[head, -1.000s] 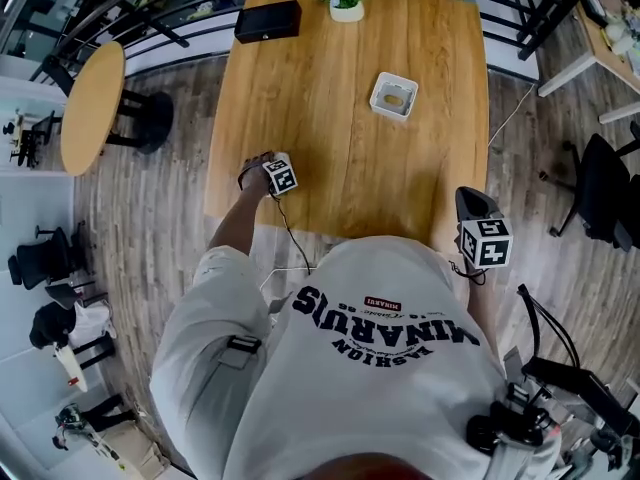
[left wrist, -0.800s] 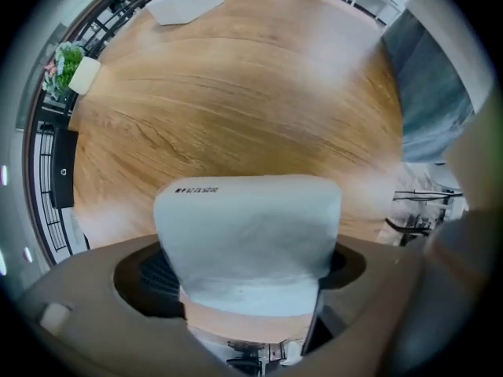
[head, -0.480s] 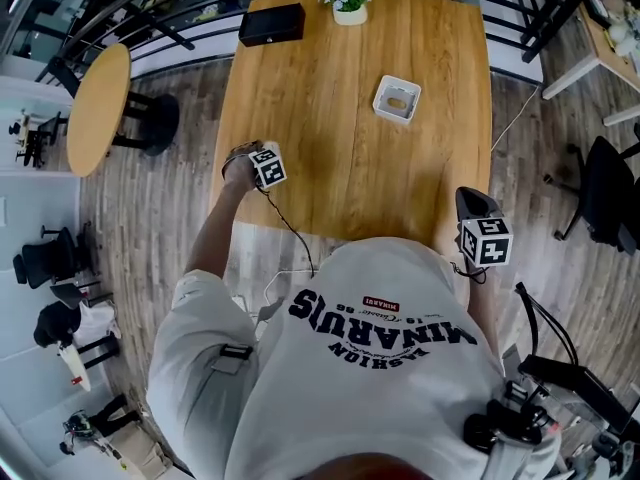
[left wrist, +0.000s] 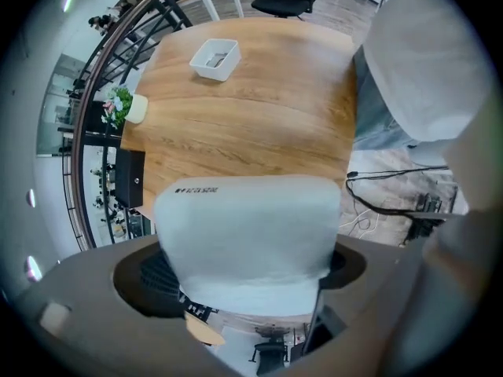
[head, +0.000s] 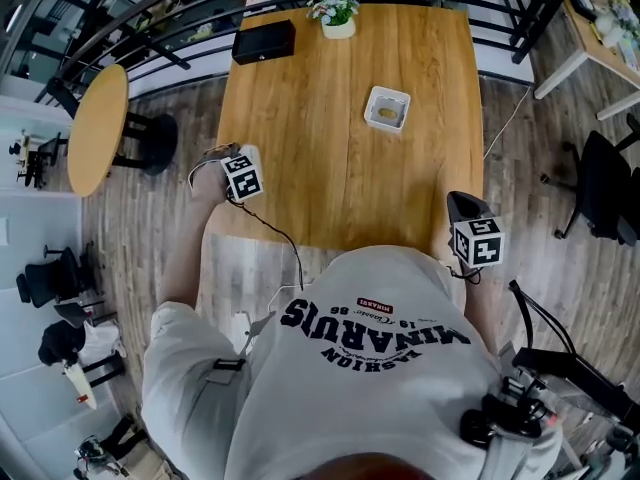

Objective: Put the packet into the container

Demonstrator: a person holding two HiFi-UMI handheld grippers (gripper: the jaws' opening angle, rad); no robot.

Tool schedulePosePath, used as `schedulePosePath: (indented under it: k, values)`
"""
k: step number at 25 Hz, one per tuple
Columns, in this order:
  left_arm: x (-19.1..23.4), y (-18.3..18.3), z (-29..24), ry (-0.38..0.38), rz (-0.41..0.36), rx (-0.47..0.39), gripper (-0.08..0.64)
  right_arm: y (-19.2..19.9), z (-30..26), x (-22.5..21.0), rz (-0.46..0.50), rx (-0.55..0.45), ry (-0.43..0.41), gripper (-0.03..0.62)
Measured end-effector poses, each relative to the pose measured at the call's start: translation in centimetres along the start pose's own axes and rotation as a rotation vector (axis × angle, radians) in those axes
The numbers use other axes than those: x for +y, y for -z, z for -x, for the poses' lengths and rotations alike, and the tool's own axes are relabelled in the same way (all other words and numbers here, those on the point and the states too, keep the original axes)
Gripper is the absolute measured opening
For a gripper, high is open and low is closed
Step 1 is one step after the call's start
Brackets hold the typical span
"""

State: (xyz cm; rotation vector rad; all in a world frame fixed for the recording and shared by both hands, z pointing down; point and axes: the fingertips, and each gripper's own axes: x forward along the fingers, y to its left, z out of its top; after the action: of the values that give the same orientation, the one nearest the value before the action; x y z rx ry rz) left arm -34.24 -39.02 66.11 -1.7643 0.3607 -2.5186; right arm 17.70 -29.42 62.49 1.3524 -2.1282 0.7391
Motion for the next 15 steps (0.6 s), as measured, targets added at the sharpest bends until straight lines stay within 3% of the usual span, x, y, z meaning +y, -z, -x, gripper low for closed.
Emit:
schedulePosePath:
  k: [4, 12, 15]
  values:
    - [-0.6, -0.5, 2.8, -0.021, -0.087, -0.008, 0.472, 0.4, 0.2, -0.6, -0.016, -0.006, 0.015, 0.009]
    - [0.1, -2.5, 3.9, -0.058, -0.11, -0.055, 0.472, 0.8, 0.1, -0.6, -0.032, -0.006, 0.014, 0.009]
    - [0.3, -4.3, 4.8, -0.088, -0.159, -0.057, 0.474, 0.8, -0.1, -0.7, -0.029, -0.006, 0.012, 0.009]
